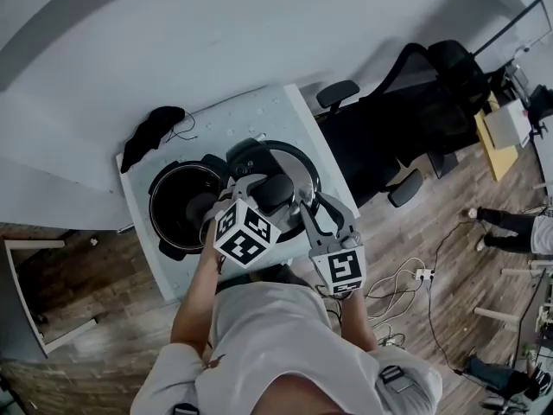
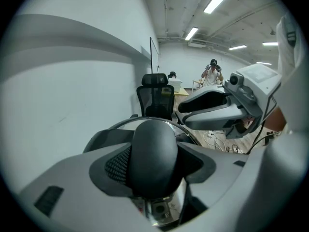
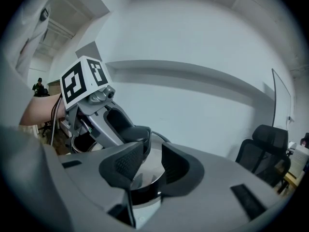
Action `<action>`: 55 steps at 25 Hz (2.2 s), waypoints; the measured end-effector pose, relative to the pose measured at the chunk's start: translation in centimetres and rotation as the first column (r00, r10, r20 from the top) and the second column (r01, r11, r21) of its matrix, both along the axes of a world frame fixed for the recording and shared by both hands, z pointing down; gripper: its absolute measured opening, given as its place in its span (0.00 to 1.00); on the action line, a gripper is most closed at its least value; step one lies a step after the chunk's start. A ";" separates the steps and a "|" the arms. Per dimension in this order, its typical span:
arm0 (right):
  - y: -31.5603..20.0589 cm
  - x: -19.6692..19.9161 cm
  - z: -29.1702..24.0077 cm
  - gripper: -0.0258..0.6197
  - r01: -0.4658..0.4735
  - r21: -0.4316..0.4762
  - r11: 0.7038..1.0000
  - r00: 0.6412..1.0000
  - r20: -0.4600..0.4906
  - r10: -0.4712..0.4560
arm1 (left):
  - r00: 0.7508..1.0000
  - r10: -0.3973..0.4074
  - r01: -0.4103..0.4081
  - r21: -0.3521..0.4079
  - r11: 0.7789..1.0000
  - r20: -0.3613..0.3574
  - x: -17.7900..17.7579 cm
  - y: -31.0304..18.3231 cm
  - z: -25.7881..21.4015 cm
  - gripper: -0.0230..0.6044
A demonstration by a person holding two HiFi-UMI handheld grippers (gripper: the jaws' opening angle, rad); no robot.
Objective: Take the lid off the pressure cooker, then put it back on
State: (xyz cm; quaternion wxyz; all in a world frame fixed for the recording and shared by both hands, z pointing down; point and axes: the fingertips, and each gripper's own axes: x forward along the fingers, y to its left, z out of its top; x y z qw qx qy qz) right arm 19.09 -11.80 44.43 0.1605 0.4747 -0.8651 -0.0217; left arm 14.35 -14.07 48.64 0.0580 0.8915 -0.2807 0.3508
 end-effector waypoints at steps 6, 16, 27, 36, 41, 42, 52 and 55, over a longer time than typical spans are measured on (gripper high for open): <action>-0.3 -3.2 -0.8 0.23 0.056 0.010 0.998 0.998 0.003 -0.056 | 0.999 -0.034 0.034 -0.018 0.999 0.001 -3.4 0.1 -1.1 0.47; -0.9 -8.4 -1.0 0.23 0.118 0.010 0.993 0.993 0.010 -0.118 | 0.998 -0.062 0.063 -0.051 0.997 0.023 -9.6 0.1 -0.9 0.47; -1.1 -13.3 0.1 0.23 0.170 -0.022 0.985 0.985 0.014 -0.170 | 0.996 -0.076 0.081 -0.121 0.989 0.047 -15.2 0.4 0.8 0.47; -1.6 -15.9 0.5 0.23 0.195 -0.029 0.980 0.981 -0.001 -0.195 | 0.998 -0.017 0.028 -0.172 0.985 0.065 -17.7 1.0 2.6 0.47; -1.7 -16.8 1.1 0.23 0.195 -0.047 0.980 0.981 0.000 -0.195 | 0.998 0.002 0.010 -0.199 0.980 0.060 -18.7 1.3 3.2 0.47; -1.7 -17.1 1.1 0.23 0.199 -0.045 0.979 0.980 -0.004 -0.199 | 0.998 0.004 0.011 -0.202 0.979 0.070 -19.0 1.4 3.4 0.47; -1.7 -18.4 1.1 0.23 0.216 -0.051 0.975 0.976 -0.015 -0.217 | 0.996 -0.010 0.029 -0.221 0.975 0.086 -20.6 1.5 5.4 0.47; -1.7 -18.5 1.1 0.23 0.218 -0.049 0.975 0.975 -0.023 -0.220 | 0.997 -0.011 0.028 -0.226 0.974 0.075 -20.8 1.5 5.9 0.47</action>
